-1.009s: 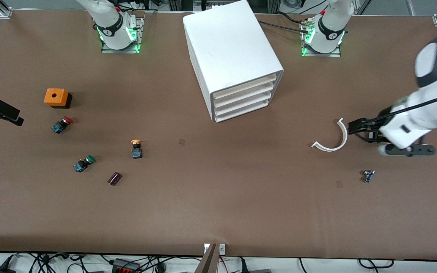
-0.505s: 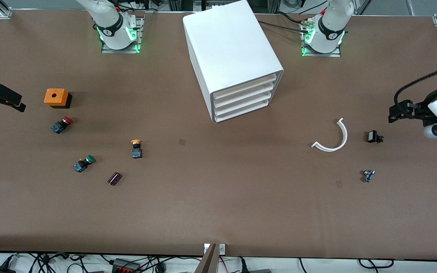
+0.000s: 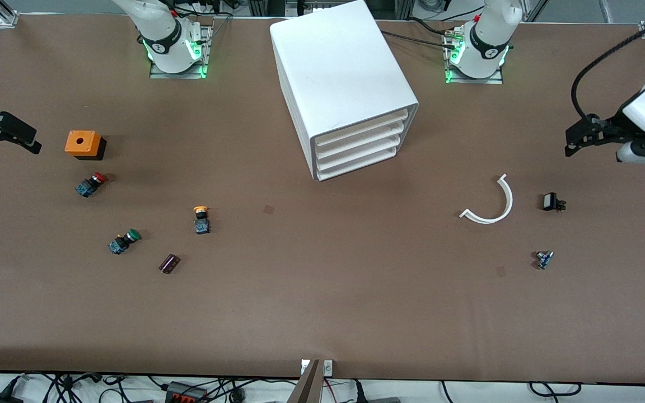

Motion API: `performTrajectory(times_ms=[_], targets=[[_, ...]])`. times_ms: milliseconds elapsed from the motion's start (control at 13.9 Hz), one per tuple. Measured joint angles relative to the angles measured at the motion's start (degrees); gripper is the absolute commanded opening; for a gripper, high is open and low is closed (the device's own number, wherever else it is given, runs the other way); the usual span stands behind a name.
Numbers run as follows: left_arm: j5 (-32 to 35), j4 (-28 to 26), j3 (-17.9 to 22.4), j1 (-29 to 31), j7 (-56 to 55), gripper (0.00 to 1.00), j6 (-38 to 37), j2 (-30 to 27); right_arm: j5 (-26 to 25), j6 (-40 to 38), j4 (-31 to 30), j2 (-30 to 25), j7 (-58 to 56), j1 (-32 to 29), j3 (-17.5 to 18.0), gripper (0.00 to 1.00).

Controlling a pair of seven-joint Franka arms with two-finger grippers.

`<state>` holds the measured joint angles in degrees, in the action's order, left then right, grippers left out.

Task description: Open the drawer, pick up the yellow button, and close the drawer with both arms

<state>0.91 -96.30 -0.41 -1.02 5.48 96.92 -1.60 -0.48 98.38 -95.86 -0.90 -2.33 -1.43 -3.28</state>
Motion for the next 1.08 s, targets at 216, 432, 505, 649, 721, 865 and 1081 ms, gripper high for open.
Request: performTrajectory(times_ms=[216, 432, 505, 649, 721, 865, 1081], targets=[[0.0, -1.32, 0.03, -0.14, 0.97, 1.0, 0.48, -0.71, -0.04, -1.59, 0.28, -0.42, -0.03, 0.0, 0.02, 1.0], [0.0, -1.46, 0.03, -0.31, 1.6, 1.0, 0.52, -0.55, -0.06, -2.1, 0.3, -0.47, -0.03, 0.0, 0.07, 1.0], [0.0, -1.46, 0.03, -0.36, 1.65, 1.0, 0.56, -0.55, -0.06, -2.1, 0.29, -0.46, -0.03, 0.0, 0.12, 1.0], [0.0, -1.44, 0.02, -0.61, 1.68, 1.0, 0.61, -0.55, -0.06, -2.1, 0.29, -0.46, -0.02, 0.0, 0.21, 1.0], [0.0, -1.44, 0.02, -0.76, 1.68, 1.0, 0.59, -0.55, -0.06, -2.1, 0.29, -0.46, -0.03, 0.0, 0.23, 1.0], [0.0, -1.44, 0.01, -0.87, 1.69, 1.0, 0.58, -0.55, -0.06, -2.1, 0.29, -0.46, -0.02, 0.0, 0.26, 1.0], [0.0, -1.44, -0.04, -0.95, 1.71, 1.0, 0.58, -0.55, -0.12, -2.11, 0.28, -0.4, -0.03, 0.0, 0.26, 1.0]])
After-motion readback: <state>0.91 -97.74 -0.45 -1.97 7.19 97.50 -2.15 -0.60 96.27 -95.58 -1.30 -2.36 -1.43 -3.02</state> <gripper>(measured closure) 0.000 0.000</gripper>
